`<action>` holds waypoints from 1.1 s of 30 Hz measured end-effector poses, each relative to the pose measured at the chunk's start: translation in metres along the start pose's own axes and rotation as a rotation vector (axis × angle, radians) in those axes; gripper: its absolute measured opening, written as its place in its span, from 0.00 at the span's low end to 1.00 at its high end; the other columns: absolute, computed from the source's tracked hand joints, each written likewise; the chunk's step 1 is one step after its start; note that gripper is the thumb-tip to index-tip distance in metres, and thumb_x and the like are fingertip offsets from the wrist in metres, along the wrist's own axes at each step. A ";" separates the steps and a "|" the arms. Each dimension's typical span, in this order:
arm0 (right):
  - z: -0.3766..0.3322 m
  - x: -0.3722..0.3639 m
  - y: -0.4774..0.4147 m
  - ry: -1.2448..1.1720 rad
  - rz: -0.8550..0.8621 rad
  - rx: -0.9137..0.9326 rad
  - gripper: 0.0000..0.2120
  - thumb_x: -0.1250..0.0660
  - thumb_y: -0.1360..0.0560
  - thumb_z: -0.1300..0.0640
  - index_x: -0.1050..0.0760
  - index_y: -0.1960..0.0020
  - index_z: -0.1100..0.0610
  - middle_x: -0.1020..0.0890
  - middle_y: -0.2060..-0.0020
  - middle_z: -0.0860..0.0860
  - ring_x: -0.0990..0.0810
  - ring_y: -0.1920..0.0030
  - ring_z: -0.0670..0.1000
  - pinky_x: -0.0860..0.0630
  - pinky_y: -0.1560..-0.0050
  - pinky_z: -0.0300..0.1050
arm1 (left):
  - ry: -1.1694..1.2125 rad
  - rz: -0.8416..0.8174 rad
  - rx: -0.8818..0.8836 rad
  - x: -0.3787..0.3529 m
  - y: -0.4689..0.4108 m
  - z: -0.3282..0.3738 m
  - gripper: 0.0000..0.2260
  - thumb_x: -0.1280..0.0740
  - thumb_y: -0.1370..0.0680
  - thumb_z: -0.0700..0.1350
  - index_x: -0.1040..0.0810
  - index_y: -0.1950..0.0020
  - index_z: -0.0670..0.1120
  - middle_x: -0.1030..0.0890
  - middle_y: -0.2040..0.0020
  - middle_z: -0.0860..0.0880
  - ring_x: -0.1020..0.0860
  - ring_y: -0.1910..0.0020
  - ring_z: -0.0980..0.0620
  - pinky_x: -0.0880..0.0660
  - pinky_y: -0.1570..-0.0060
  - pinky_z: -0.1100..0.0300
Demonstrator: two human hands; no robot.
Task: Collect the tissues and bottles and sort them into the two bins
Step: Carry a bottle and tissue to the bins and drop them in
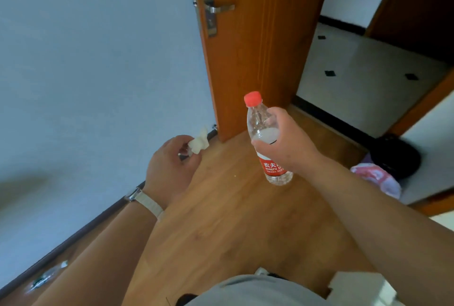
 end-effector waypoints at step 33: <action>0.177 0.145 -0.205 0.035 0.588 -0.587 0.31 0.27 0.30 0.49 0.39 0.33 0.43 0.27 0.42 0.43 0.25 0.46 0.46 0.28 0.44 0.44 | 0.148 -0.659 -0.374 -0.311 -0.380 0.111 0.12 0.30 0.24 0.51 0.23 0.40 0.53 0.19 0.48 0.56 0.21 0.50 0.55 0.21 0.49 0.54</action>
Point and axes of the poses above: each hand's wrist, its own y-axis away from the middle knuckle, its own x-axis out of the back of the hand, z = x × y, the point moved 7 cm from there along -y, towards the middle knuckle
